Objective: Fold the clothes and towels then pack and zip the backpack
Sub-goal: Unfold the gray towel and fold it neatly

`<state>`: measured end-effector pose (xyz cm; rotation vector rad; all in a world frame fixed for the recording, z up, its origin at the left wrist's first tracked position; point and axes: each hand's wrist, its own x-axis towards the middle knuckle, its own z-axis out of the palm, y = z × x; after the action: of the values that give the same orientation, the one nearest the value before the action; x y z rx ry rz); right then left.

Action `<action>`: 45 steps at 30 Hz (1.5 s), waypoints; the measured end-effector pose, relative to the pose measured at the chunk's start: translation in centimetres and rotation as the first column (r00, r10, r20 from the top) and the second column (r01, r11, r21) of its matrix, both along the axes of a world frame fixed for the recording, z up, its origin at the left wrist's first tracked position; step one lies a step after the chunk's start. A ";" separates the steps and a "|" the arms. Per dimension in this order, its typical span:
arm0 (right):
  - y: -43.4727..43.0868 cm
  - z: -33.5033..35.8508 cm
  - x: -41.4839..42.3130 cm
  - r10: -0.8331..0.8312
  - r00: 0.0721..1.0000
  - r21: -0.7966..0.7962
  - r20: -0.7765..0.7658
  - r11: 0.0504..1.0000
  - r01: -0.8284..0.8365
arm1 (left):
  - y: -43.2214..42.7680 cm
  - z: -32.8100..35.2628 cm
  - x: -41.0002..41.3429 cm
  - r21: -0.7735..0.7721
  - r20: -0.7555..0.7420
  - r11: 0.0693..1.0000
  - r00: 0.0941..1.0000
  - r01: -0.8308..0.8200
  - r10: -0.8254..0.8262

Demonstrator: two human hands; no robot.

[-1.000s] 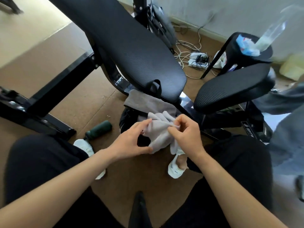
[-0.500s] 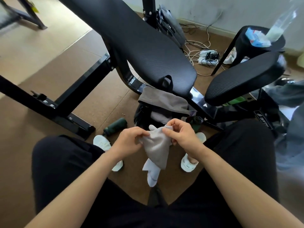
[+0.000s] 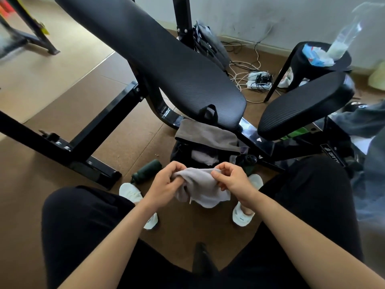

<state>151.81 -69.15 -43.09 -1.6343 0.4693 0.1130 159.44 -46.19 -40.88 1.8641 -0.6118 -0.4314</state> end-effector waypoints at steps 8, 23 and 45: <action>2.0 -0.2 -0.5 0.147 0.989 -0.064 0.009 0.987 -0.146 | -0.8 1.0 -0.4 0.014 -0.174 0.991 0.976 -0.134 0.134; 6.1 -3.0 0.8 0.286 0.958 -0.315 -0.034 0.907 -0.281 | 0.6 1.6 0.5 -0.099 -0.502 0.924 0.820 -0.370 0.275; 0.8 -1.9 1.7 0.253 0.966 -0.521 -0.055 0.818 -0.244 | 2.5 1.2 3.5 -0.060 -0.507 0.587 0.532 -0.807 0.679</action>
<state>153.47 -68.36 -45.01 -2.2355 0.2784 0.1775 162.92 -43.69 -39.68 1.4821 0.4603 -0.1359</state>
